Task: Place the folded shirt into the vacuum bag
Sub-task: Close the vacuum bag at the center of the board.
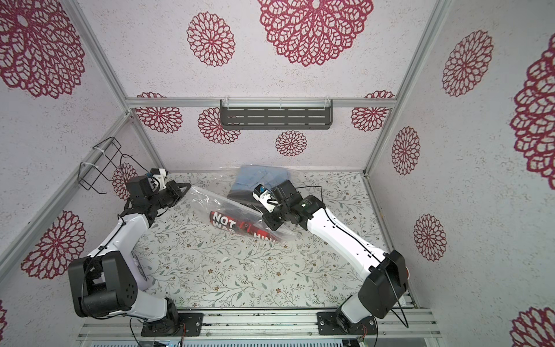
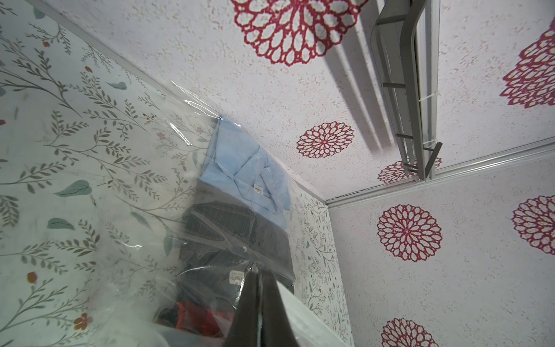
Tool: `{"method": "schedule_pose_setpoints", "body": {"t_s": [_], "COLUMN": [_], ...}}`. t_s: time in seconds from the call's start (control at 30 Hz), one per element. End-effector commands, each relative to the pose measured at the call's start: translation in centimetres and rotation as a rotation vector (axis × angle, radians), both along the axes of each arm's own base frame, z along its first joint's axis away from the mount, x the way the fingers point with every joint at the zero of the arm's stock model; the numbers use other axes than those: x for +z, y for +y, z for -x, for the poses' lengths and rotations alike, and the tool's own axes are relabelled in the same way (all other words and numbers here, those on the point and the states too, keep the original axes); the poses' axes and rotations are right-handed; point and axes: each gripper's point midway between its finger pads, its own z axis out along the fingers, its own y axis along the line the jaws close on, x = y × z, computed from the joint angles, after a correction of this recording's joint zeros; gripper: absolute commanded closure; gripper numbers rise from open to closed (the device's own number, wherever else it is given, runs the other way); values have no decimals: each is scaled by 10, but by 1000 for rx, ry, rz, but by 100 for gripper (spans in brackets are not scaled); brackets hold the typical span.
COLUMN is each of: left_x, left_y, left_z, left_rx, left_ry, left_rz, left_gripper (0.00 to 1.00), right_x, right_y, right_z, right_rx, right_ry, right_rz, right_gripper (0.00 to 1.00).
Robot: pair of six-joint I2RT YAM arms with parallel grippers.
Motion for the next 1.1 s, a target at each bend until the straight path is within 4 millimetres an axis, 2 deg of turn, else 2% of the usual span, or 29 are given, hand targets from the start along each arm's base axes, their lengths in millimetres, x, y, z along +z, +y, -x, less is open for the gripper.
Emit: {"method": "schedule_pose_setpoints", "body": {"t_s": [0.0,0.47,1.07], "left_x": [30,29,26], "left_y": [101,121,121], "left_z": [-15,-21,-26], "left_rx": [344,373,362], "left_ry": [-107,-99,-99], "left_rz": [-103,-75,-49], "left_gripper": [100,100,100], "right_x": [-28,-35,-36], "right_y": [-69,-77,-84], "right_z": [23,35,40], "right_rx": [-144,-147,-158], "right_ry": [122,143,141], "right_rz": [209,217,217], "right_gripper": [100,100,100]}}
